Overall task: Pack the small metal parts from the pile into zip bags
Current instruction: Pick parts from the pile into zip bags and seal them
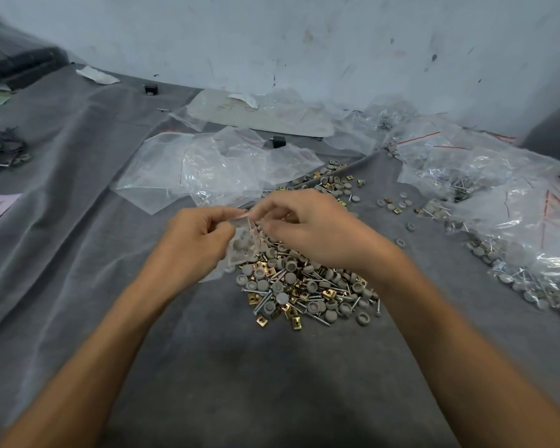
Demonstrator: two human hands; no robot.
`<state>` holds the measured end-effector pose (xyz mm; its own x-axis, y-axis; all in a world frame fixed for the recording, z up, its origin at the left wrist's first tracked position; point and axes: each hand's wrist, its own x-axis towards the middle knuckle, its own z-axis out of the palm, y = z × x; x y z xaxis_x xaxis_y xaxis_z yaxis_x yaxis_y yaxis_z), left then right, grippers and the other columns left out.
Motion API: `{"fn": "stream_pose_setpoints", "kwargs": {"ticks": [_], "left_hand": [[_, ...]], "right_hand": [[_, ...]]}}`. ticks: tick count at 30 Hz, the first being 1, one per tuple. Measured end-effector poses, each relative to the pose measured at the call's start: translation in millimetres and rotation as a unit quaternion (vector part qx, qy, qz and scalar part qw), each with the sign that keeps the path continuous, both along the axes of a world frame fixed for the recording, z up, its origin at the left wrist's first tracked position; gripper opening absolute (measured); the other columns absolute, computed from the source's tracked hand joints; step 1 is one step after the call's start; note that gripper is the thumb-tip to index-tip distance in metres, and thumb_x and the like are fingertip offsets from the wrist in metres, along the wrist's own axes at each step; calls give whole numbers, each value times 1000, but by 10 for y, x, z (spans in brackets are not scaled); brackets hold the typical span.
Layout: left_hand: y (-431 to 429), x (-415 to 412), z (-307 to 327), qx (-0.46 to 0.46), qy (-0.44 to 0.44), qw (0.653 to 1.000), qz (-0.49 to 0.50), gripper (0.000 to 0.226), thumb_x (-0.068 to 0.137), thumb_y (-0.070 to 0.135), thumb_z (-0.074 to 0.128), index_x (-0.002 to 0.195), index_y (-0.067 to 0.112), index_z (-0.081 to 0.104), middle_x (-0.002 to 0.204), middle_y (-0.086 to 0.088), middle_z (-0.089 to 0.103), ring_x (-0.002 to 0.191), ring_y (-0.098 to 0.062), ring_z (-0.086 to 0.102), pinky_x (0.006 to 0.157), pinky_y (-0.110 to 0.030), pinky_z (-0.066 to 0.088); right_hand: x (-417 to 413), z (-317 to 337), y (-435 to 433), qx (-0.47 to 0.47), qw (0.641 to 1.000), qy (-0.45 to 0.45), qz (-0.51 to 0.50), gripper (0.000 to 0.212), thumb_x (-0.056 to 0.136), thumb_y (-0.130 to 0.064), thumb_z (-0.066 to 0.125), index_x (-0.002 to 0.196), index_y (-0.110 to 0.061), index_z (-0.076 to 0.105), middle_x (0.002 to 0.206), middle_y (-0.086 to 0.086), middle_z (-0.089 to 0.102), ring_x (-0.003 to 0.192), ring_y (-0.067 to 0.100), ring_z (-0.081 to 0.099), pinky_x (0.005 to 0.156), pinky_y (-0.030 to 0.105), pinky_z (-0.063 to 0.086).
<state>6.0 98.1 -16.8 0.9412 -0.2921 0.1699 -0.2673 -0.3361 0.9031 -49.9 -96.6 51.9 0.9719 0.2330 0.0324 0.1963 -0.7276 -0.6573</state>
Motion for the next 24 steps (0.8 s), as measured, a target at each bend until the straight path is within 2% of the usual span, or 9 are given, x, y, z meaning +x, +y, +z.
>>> {"fn": "stream_pose_setpoints", "kwargs": {"ticks": [2,4,7,9,11,14,17,19,24], "left_hand": [[1,6,-18,6,8,1000,14,35,87,16,49,100,38,73,46,4,53,39,-8,40,37,-20,35],[-13,2,-28,12,12,1000,11,34,85,21,48,101,39,71,46,4,54,40,-9,41,39,-21,35],[-45,-9,-29,11,19,1000,0,44,77,30,44,111,36,71,47,3,55,40,-10,42,40,-22,36],[-60,-18,-43,17,14,1000,-3,46,76,30,43,113,36,70,47,3,57,39,-8,44,40,-22,37],[-65,-22,-58,26,13,1000,-7,45,79,27,45,115,34,71,47,3,58,39,-7,45,40,-21,38],[-81,-29,-71,42,15,999,-21,40,87,20,49,118,33,70,47,4,56,39,-6,46,40,-17,38],[-104,-71,-48,58,16,997,-41,43,81,32,46,117,38,69,48,4,57,40,-5,46,42,-14,36],[-111,-85,-48,66,14,996,-55,42,84,31,47,120,37,68,50,3,59,41,-6,47,43,-14,36],[-112,-77,-56,74,32,995,-55,39,95,14,50,124,34,67,51,2,59,42,-9,47,43,-20,38]], "right_hand": [[-71,-69,-92,-23,999,0,-23,12,96,-25,66,106,-31,69,93,-12,70,85,4,67,74,30,56],[-150,-186,-109,-112,992,54,5,13,91,-28,72,104,-29,69,90,-13,69,83,1,64,73,25,52],[-234,-405,-48,-233,968,83,38,23,88,-33,75,106,-26,63,98,-7,64,91,15,58,75,31,45],[-256,-497,-18,-252,964,79,29,26,88,-34,74,106,-27,57,104,-2,59,97,24,56,81,38,49],[-259,-529,-22,-251,965,77,22,28,87,-35,75,106,-27,55,104,-1,57,97,26,56,83,42,51],[-258,-557,-51,-237,968,75,37,23,88,-31,74,101,-27,56,93,-5,57,90,22,56,77,37,48],[-274,-598,-55,-222,972,65,47,12,92,-24,70,90,-22,59,78,-9,57,85,17,56,70,33,40],[-286,-580,-93,-201,978,55,27,10,92,-26,72,88,-22,63,75,-11,60,79,11,57,71,31,43],[-270,-346,-259,-4,998,1,-57,6,89,-27,78,93,-28,74,80,-11,73,69,1,68,65,23,57]]}}
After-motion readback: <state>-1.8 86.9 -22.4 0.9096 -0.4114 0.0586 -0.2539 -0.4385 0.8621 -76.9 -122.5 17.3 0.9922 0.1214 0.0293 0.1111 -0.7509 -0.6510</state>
